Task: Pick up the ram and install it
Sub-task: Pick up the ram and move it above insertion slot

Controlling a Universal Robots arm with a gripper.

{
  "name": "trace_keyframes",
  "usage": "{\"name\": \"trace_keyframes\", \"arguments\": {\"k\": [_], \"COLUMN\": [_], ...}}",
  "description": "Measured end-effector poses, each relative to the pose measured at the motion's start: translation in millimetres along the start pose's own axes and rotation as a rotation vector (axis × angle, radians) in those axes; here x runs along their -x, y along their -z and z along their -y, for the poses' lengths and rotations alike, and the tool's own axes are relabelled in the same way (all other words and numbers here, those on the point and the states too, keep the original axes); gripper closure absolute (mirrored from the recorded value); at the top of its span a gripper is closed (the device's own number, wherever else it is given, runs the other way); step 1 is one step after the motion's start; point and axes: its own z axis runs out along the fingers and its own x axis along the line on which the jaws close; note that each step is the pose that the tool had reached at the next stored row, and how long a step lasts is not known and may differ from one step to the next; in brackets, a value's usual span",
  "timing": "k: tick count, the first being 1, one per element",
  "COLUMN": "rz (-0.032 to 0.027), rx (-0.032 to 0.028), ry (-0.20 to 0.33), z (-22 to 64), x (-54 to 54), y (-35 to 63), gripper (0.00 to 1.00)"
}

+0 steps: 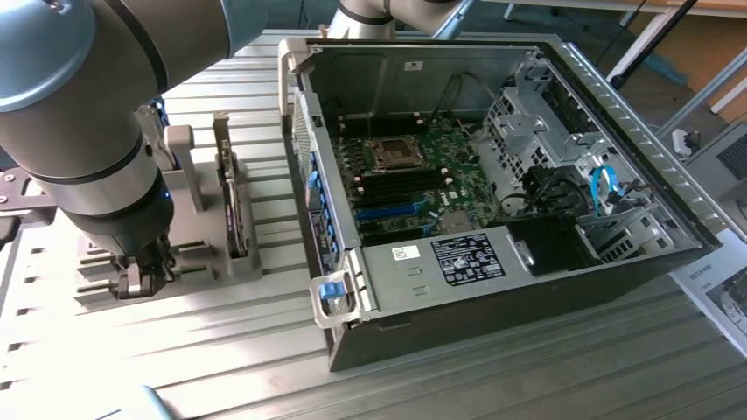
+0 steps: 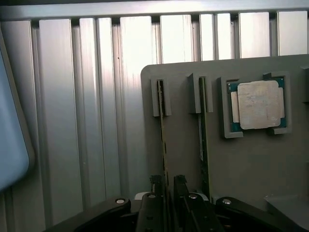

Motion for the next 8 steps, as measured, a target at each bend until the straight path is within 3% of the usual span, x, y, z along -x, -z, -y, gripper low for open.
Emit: {"name": "trace_keyframes", "arguments": {"k": [8], "rz": [0.0035], "rx": [0.0002], "ry": [0.0], "z": [0.0], "x": [-0.1], "y": [-5.1], "gripper": [0.76]}}
